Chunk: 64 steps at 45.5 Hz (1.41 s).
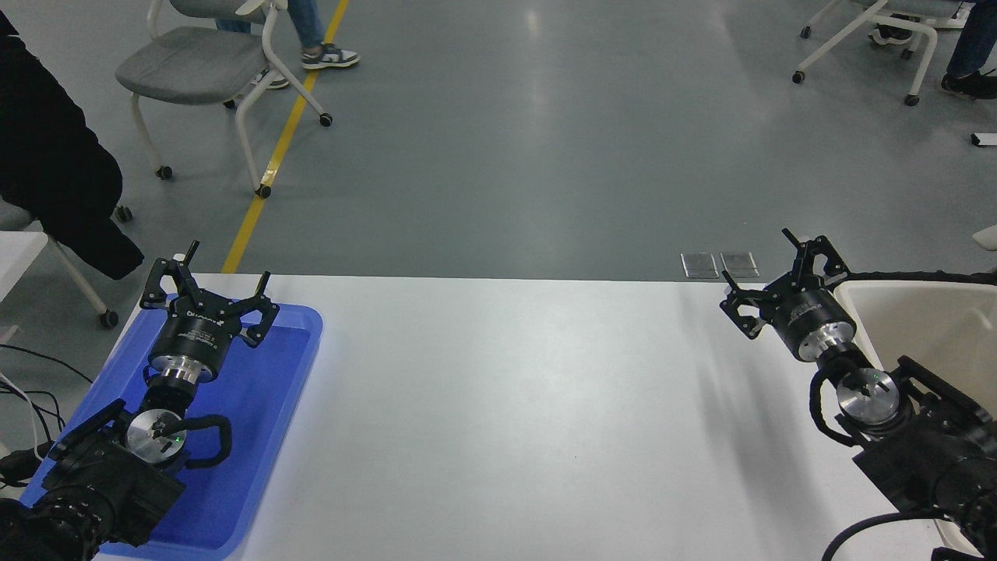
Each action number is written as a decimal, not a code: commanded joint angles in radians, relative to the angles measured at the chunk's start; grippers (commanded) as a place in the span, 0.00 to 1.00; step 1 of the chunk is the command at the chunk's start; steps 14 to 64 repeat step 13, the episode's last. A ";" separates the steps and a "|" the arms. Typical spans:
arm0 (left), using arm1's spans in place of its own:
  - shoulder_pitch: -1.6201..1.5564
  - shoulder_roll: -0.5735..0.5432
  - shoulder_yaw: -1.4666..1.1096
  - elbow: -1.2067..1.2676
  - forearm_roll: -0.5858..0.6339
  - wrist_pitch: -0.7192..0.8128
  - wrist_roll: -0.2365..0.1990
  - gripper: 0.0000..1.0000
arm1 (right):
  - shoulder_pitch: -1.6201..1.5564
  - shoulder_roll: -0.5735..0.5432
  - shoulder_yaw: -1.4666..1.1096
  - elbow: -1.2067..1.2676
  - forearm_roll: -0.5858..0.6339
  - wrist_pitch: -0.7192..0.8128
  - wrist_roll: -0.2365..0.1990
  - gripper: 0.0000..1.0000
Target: Pick up paper ball place in dustbin
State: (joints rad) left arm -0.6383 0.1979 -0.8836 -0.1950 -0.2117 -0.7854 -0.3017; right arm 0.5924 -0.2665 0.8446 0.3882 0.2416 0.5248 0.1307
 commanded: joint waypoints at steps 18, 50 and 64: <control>0.000 0.000 0.000 0.000 0.000 0.000 0.000 1.00 | -0.028 0.004 -0.007 -0.006 0.002 0.049 0.009 1.00; 0.000 0.000 0.000 0.000 0.000 0.000 0.000 1.00 | -0.028 0.004 -0.007 -0.006 0.002 0.049 0.009 1.00; 0.000 0.000 0.000 0.000 0.000 0.000 0.000 1.00 | -0.028 0.004 -0.007 -0.006 0.002 0.049 0.009 1.00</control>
